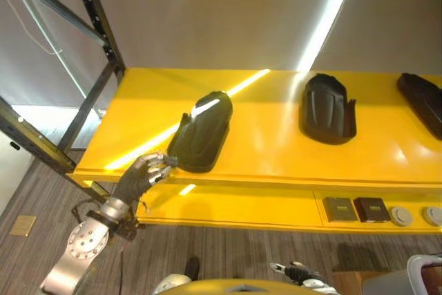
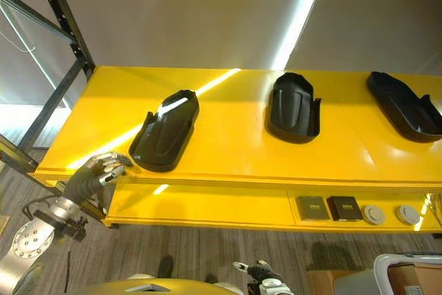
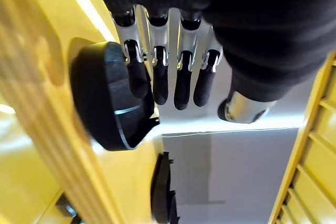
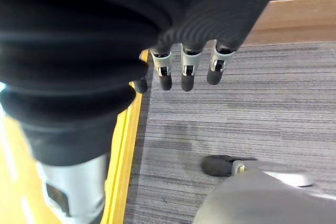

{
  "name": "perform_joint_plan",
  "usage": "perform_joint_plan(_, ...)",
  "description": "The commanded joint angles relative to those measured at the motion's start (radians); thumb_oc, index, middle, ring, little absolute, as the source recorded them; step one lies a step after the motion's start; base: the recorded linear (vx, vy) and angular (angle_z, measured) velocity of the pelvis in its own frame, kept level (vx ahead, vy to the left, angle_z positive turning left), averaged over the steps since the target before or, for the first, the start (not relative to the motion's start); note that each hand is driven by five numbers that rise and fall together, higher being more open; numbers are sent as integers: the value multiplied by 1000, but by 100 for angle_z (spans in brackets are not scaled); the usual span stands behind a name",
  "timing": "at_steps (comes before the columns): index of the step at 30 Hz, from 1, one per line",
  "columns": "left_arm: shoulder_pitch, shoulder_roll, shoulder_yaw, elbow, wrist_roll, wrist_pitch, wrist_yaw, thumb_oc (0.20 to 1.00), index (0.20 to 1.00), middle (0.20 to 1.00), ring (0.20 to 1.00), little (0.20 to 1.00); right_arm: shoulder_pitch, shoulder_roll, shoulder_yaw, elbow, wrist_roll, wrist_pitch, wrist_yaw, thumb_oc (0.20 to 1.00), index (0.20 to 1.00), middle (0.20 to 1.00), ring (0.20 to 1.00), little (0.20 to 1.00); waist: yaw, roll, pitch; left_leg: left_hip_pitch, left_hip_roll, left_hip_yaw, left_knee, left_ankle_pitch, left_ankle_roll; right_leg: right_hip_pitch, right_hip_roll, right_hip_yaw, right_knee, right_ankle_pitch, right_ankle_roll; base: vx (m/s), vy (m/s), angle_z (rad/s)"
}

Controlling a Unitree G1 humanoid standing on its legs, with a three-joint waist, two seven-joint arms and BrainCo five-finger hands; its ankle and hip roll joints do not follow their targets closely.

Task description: Move parts from the plastic box to the shelf.

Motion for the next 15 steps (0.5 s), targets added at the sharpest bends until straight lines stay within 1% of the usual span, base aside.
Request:
perform_joint_plan(1, -25, 24, 59, -102, -28, -50, -16, 200, 200, 200, 200, 200, -21, 46, 62, 11, -40, -13, -1, 1000, 1000, 1000, 1000, 1000, -7, -59, 4, -7, 36, 12, 71, -140, 2, -87, -86, 11, 8, 17, 67, -11, 11, -4)
perform_joint_plan(4, -41, 24, 49, -95, -22, -51, -11, 200, 200, 200, 200, 200, -16, 51, 69, 14, -46, -10, -3, 1000, 1000, 1000, 1000, 1000, -12, -60, 9, -12, 38, 15, 62, -134, 1, -94, -86, 12, 4, 19, 67, -10, 4, -7)
perform_joint_plan(5, -63, 15, 33, -78, -27, -48, -4, 200, 200, 200, 200, 200, -10, 52, 75, 7, -40, -10, -4, 1000, 1000, 1000, 1000, 1000, -19, -59, 19, -18, 39, 19, 54, -126, 0, -103, -87, 13, -1, 24, 67, -25, 5, -8)
perform_joint_plan(9, -97, 14, 17, -56, 22, -50, -1, 200, 200, 200, 200, 200, -2, 46, 62, 9, -32, -11, -7, 1000, 1000, 1000, 1000, 1000, -25, -57, 22, -24, 41, 27, 37, -117, 0, -112, -90, 17, -16, 35, 69, 8, 3, -3)
perform_joint_plan(12, -129, -17, 6, -23, 37, -50, 21, 200, 200, 200, 200, 200, 11, 41, 48, 11, -16, -12, -14, 1000, 1000, 1000, 1000, 1000, -38, -56, 17, -20, 43, 35, 21, -114, 2, -114, -92, 27, -32, 44, 71, 50, 2, -6)
perform_joint_plan(15, -148, -43, -13, 19, 44, -47, 22, 200, 200, 200, 200, 200, 16, 37, 44, 11, -11, -13, -14, 1000, 1000, 1000, 1000, 1000, -44, -54, 12, -18, 44, 42, 13, -111, 3, -117, -92, 39, -39, 48, 71, 28, -1, -9)
